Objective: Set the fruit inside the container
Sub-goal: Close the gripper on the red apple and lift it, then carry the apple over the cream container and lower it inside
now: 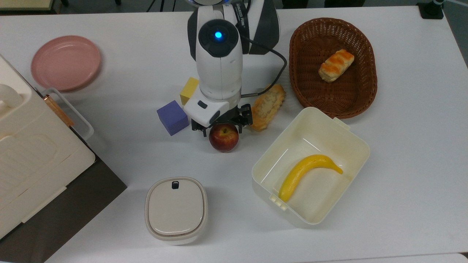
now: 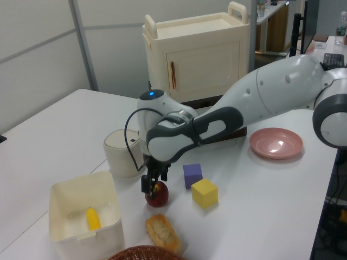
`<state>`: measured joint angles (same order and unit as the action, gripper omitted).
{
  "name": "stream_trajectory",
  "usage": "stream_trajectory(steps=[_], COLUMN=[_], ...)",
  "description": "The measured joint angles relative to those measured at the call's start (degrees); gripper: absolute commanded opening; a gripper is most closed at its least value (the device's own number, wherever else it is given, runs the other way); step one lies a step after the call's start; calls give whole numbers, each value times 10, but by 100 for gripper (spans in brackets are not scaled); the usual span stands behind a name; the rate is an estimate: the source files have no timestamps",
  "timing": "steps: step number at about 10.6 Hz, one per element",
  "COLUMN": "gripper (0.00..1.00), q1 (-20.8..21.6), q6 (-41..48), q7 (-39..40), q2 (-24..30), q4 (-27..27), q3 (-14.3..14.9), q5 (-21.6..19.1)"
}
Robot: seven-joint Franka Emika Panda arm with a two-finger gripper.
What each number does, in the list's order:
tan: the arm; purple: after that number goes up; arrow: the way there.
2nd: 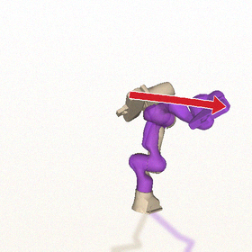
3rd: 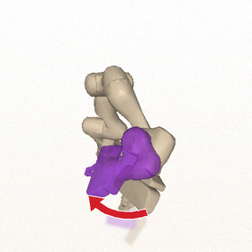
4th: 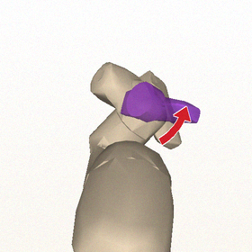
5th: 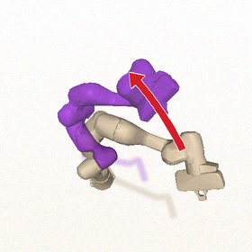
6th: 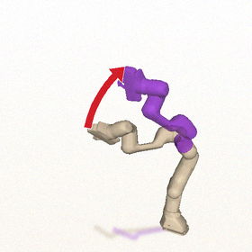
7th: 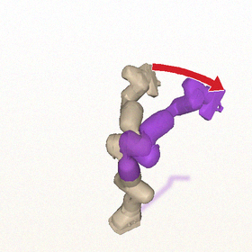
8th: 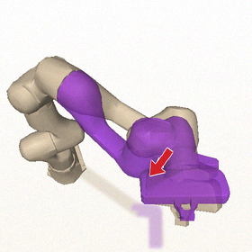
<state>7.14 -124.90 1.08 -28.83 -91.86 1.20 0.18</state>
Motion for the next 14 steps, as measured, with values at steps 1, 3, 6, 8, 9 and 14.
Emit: stream_trajectory(steps=[1,3,6,8,9,14], gripper=[91,40,40,41,41,42], q1=[4,6,7,7,8,67], q6=[0,0,0,12,35,62], q7=[0,0,0,0,0,-60], q2=[-6,-9,-8,3,20,94], q4=[0,1,3,12,20,66], q3=[0,0,0,0,0,-7], q5=[0,5,19,20,20,19])
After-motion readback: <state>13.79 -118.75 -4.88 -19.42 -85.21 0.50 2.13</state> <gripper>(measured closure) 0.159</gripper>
